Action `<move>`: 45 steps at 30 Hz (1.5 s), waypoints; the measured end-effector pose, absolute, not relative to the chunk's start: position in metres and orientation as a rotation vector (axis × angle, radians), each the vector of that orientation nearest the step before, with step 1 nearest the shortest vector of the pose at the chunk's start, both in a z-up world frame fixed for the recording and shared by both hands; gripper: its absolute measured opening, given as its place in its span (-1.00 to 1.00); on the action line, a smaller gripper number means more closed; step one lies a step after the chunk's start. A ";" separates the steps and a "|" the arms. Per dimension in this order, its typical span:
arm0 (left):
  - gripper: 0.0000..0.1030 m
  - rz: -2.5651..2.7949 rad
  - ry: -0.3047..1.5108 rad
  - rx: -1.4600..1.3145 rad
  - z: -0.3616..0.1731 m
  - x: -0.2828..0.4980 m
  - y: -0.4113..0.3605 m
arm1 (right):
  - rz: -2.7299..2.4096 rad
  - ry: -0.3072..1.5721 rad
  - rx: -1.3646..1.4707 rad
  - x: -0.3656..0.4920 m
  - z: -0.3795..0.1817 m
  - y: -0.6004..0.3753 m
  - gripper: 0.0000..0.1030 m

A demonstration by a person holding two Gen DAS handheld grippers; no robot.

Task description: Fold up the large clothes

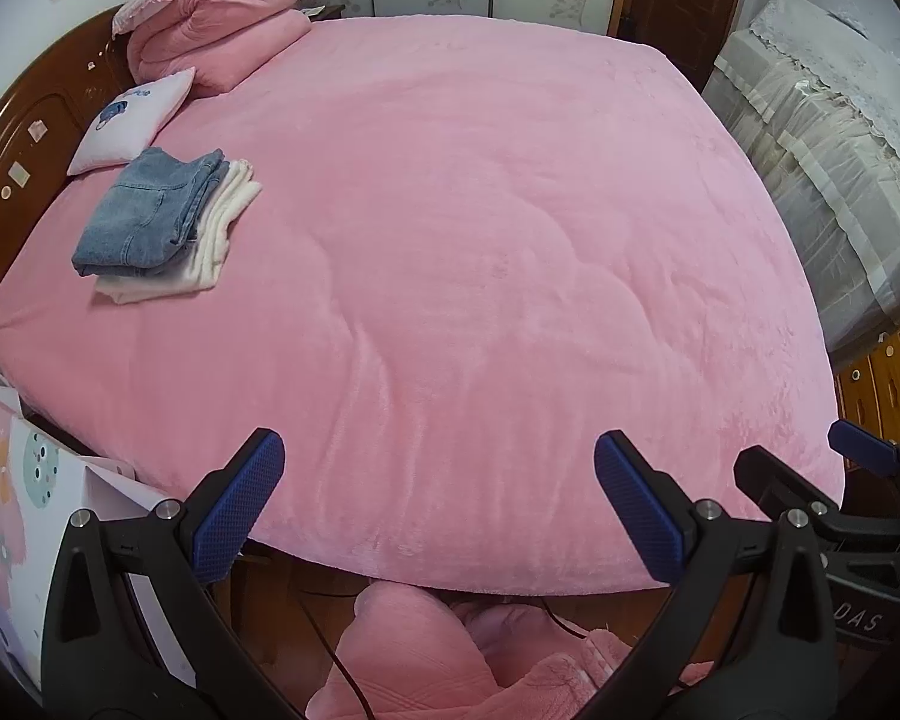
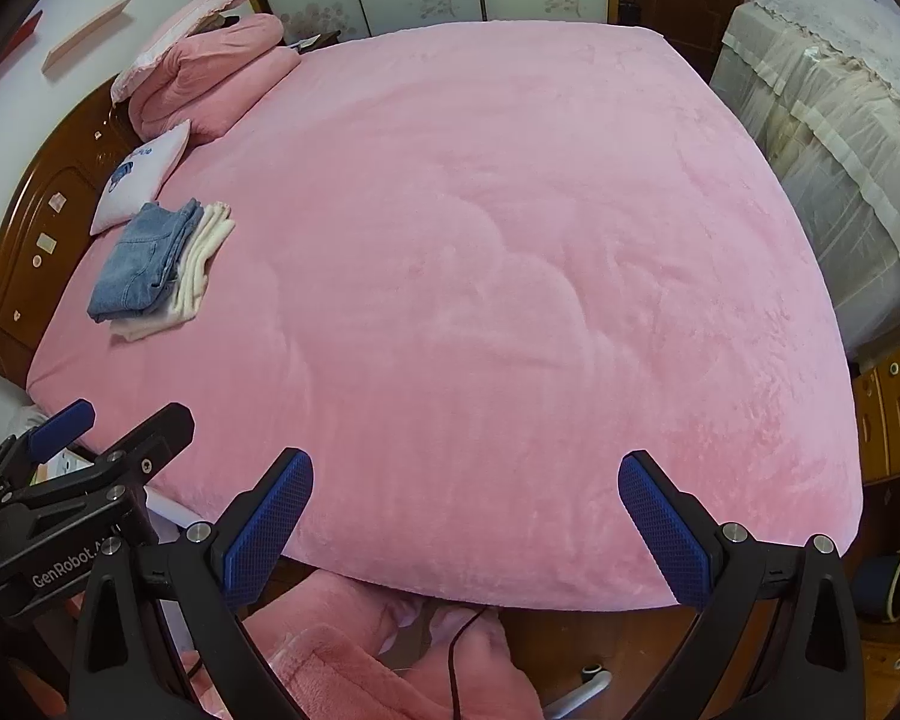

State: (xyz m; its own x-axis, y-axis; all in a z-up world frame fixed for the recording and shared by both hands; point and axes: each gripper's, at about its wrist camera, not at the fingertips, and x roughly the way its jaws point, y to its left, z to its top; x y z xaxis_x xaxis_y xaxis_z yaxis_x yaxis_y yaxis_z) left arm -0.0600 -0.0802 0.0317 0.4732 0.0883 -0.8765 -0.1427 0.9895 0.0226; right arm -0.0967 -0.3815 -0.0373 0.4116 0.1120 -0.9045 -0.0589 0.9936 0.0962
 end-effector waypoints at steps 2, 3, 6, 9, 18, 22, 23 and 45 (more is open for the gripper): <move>0.99 0.142 1.070 -0.058 0.032 -0.059 -0.081 | 0.108 1.142 0.048 -0.098 -0.039 -0.380 1.00; 0.99 0.141 1.071 -0.060 0.032 -0.059 -0.081 | 0.107 1.142 0.047 -0.099 -0.039 -0.380 1.00; 0.99 0.138 1.074 -0.059 0.031 -0.058 -0.081 | 0.102 1.144 0.049 -0.101 -0.040 -0.379 1.00; 0.99 0.136 1.073 -0.054 0.030 -0.056 -0.081 | 0.097 1.144 0.050 -0.101 -0.041 -0.378 1.00; 0.99 0.137 1.073 -0.053 0.028 -0.053 -0.082 | 0.093 1.144 0.050 -0.098 -0.043 -0.378 1.00; 0.99 0.137 1.074 -0.051 0.028 -0.053 -0.082 | 0.092 1.145 0.050 -0.098 -0.043 -0.377 1.00; 0.99 0.136 1.074 -0.051 0.029 -0.053 -0.082 | 0.091 1.145 0.051 -0.098 -0.043 -0.377 1.00; 0.99 0.120 1.091 -0.036 0.024 -0.049 -0.078 | 0.090 1.150 0.054 -0.099 -0.044 -0.378 1.00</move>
State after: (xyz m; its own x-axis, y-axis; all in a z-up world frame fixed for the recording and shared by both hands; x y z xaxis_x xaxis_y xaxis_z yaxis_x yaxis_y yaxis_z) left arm -0.0493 -0.0776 0.0244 0.4555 0.0797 -0.8867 -0.1156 0.9928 0.0299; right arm -0.0989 -0.3777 -0.0440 0.4053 0.0988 -0.9088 -0.0435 0.9951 0.0888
